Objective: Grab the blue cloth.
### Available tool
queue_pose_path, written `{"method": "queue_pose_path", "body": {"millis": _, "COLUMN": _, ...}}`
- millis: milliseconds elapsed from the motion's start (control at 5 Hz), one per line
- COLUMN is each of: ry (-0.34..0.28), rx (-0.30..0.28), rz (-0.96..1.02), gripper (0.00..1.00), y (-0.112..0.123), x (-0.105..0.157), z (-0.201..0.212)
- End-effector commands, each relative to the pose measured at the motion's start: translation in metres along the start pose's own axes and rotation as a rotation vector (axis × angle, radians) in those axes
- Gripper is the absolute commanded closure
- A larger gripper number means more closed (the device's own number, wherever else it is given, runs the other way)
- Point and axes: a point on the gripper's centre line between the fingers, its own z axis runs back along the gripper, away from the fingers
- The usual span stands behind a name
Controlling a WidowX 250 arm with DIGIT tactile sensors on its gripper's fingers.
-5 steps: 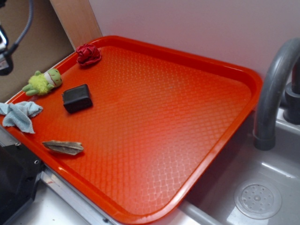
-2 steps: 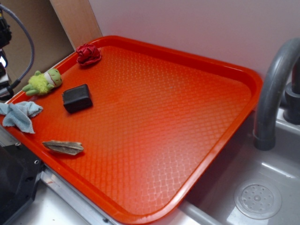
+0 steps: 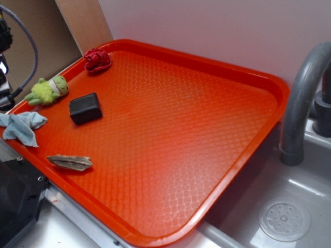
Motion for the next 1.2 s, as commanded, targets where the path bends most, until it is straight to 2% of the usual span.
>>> {"method": "queue_pose_path", "body": {"millis": 0, "ry": 0.075, "rx": 0.062, "rz": 0.004, "gripper": 0.0, "y": 0.025, "x": -0.011, "z": -0.073}}
{"method": "queue_pose_path", "body": {"millis": 200, "ry": 0.117, "rx": 0.031, "rz": -0.022, "gripper": 0.0, "y": 0.02, "x": -0.023, "z": -0.092}}
{"method": "queue_pose_path", "body": {"millis": 600, "ry": 0.116, "rx": 0.0, "rz": -0.023, "gripper": 0.0, "y": 0.01, "x": -0.032, "z": -0.093}}
{"method": "queue_pose_path", "body": {"millis": 800, "ry": 0.123, "rx": 0.003, "rz": 0.002, "gripper": 1.0, "y": 0.013, "x": -0.033, "z": -0.1}}
{"method": "queue_pose_path", "body": {"millis": 1000, "ry": 0.126, "rx": 0.019, "rz": 0.013, "gripper": 1.0, "y": 0.014, "x": -0.033, "z": -0.102}}
